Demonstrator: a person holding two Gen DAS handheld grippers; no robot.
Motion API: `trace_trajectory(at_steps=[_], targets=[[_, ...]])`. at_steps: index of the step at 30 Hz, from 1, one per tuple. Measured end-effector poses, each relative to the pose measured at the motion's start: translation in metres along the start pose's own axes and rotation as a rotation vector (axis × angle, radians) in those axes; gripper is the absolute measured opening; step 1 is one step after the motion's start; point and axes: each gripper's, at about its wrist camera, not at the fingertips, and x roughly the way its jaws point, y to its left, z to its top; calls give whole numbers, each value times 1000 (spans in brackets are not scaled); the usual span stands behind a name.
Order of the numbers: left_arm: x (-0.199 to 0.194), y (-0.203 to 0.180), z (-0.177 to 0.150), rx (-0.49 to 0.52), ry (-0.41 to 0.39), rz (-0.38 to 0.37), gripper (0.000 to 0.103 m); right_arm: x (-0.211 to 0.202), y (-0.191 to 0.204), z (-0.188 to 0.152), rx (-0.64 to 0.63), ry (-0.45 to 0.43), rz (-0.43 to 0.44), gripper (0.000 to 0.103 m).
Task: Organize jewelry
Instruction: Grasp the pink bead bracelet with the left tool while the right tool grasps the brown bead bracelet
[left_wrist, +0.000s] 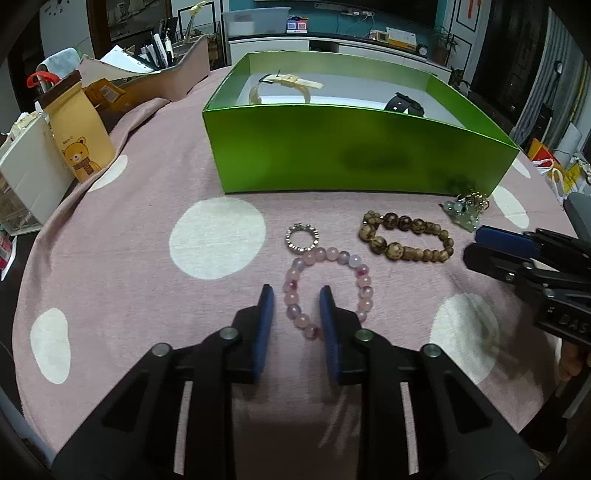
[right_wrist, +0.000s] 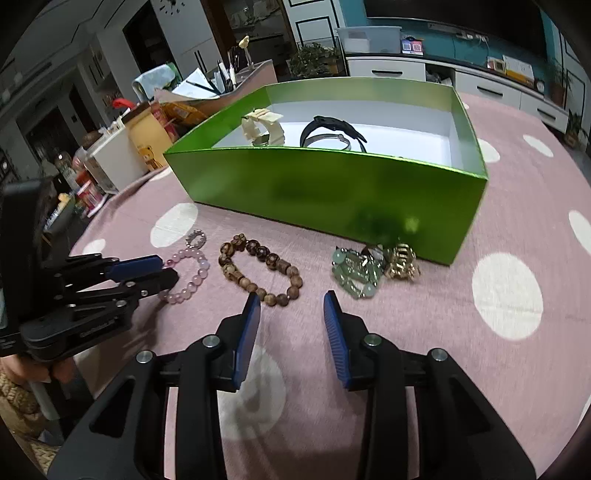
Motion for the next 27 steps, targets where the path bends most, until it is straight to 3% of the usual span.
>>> trace_trajectory(at_steps=[2, 9, 16, 22, 27], targets=[[1, 2, 1, -12, -3, -18, 12, 5, 3, 3, -25, 3, -15, 37], [0, 8, 0, -46, -3, -71, 7, 22, 15, 13, -114, 12, -61, 34], [-4, 10, 0, -63, -11, -98, 7, 33, 29, 14, -217, 23, -118, 9], [-5, 13, 0, -69, -11, -103, 7, 33, 31, 13, -232, 22, -140, 7], [-13, 15, 2, -74, -33, -110, 7, 13, 30, 15, -199, -36, -112, 7]])
